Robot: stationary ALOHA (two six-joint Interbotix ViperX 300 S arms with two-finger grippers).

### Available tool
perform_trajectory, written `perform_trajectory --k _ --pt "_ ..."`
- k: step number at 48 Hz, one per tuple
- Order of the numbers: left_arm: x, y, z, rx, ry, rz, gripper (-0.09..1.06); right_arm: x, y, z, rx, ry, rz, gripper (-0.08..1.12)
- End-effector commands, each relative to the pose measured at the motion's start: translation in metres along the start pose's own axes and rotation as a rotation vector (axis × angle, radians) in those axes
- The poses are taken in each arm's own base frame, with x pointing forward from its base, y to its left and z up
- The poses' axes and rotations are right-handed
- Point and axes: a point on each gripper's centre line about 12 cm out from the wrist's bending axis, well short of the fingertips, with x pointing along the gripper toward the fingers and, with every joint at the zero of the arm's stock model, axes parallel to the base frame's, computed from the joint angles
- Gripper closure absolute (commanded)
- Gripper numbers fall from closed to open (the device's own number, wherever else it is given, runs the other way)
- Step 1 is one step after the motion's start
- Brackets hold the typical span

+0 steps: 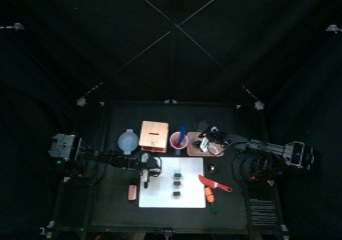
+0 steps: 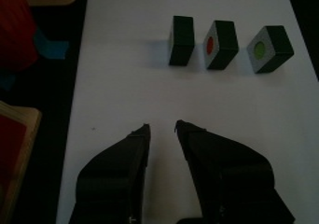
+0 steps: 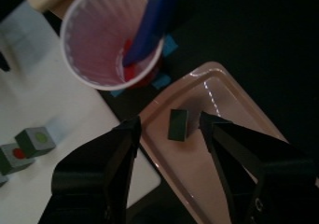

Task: Place sushi on board then cut the sushi with the knife then place the pieces on the plate
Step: Place the 4 sushi pieces on the plate

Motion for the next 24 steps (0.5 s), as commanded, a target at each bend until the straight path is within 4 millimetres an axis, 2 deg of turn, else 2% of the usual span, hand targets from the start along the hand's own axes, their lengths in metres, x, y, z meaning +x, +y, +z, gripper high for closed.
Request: perform_trajectory --k 1,8,15,24 --pt "0.0 -0.002 0.012 0.001 -0.04 -0.005 0.25 -0.021 0.036 0.016 -0.08 -0.087 0.096 0.17" --pt "0.001 -0.002 0.014 0.001 -0.041 -0.005 0.25 -0.027 0.081 0.017 -0.187 -0.111 0.202 0.17" --pt "0.001 -0.003 0.014 0.0 -0.039 -0.006 0.26 -0.022 0.118 0.005 -0.315 -0.09 0.272 0.18" --pt "0.001 -0.003 0.014 0.002 -0.038 -0.007 0.26 -0.008 0.144 -0.019 -0.431 -0.03 0.303 0.18"
